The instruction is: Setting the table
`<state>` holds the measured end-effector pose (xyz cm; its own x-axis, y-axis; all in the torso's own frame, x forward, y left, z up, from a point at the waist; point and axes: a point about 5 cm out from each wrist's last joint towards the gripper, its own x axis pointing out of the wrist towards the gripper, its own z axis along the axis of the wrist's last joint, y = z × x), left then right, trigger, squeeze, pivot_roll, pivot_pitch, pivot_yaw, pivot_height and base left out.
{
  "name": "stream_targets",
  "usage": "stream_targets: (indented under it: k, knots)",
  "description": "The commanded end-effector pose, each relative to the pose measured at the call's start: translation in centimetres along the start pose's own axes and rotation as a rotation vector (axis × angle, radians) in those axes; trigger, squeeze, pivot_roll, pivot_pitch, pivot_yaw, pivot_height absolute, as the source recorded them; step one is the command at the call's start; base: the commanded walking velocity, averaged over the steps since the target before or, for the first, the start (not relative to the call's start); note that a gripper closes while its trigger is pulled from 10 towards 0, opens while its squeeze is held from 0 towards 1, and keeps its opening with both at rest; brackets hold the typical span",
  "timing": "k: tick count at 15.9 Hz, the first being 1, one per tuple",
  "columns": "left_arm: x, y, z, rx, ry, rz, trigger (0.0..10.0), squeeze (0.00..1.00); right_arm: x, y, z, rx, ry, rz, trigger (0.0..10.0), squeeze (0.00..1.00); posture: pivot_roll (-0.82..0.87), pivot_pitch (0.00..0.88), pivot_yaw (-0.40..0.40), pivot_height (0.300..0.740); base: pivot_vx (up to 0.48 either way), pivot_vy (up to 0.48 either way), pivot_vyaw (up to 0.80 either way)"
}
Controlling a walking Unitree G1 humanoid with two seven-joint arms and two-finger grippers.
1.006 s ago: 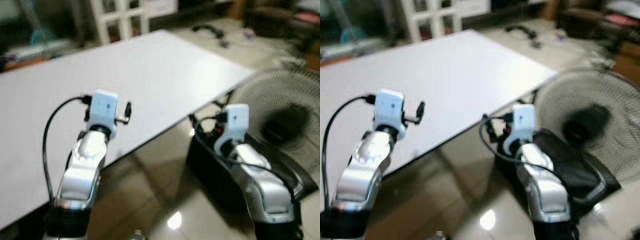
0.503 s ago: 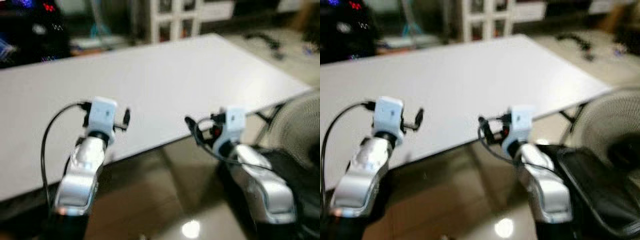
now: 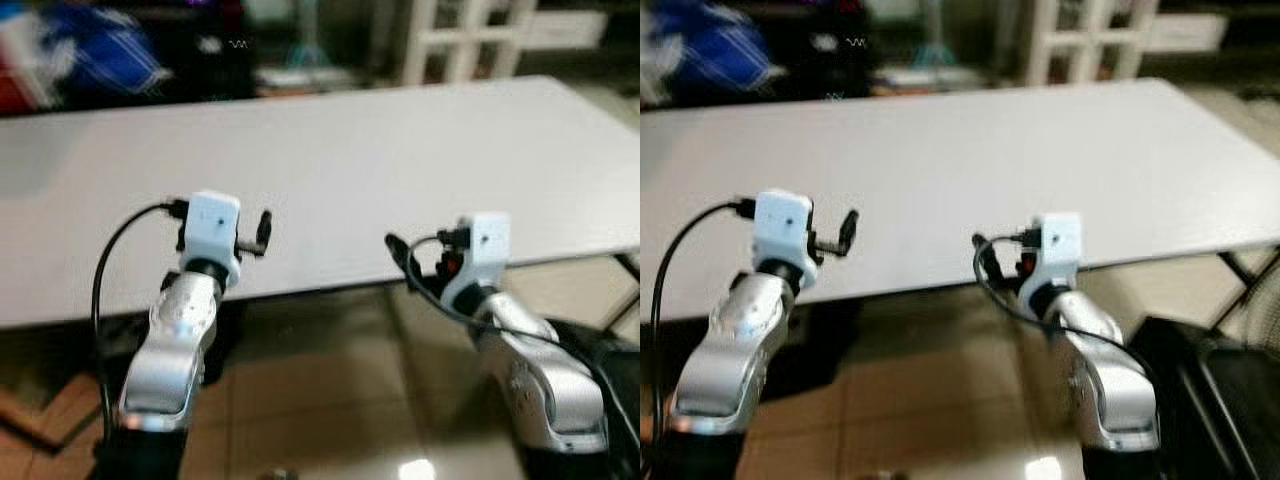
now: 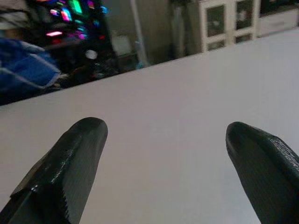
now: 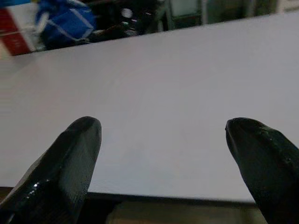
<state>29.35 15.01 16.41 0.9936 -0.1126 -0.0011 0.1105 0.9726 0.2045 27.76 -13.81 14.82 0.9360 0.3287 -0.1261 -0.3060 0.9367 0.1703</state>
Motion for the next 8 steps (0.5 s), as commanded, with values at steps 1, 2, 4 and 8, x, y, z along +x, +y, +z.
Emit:
stream_targets:
  k: [1,2,4,8]
  knots:
    - [0.07,0.17,0.27,0.004,-0.006,0.001,10.0,0.0,0.21,0.55,0.41,-0.008,-0.005,0.036,10.0,0.0,0.0,0.0,0.002,0.74,0.0,0.304,0.0]
    - [0.09,0.18,0.27,0.003,-0.006,0.001,10.0,0.0,0.29,0.56,0.38,-0.006,-0.004,0.037,10.0,0.0,0.01,0.0,-0.001,0.74,0.0,0.311,0.0]
    - [0.11,0.24,0.3,0.008,-0.006,0.004,10.0,0.0,0.39,0.46,0.37,-0.01,-0.001,0.027,10.0,0.0,0.01,0.0,0.0,0.74,0.0,0.379,0.0]
    - [0.28,0.35,0.38,0.013,-0.004,0.006,10.0,0.0,0.68,-0.06,0.23,-0.03,0.009,-0.032,10.0,0.0,0.01,0.0,-0.001,0.74,0.0,0.415,0.0]
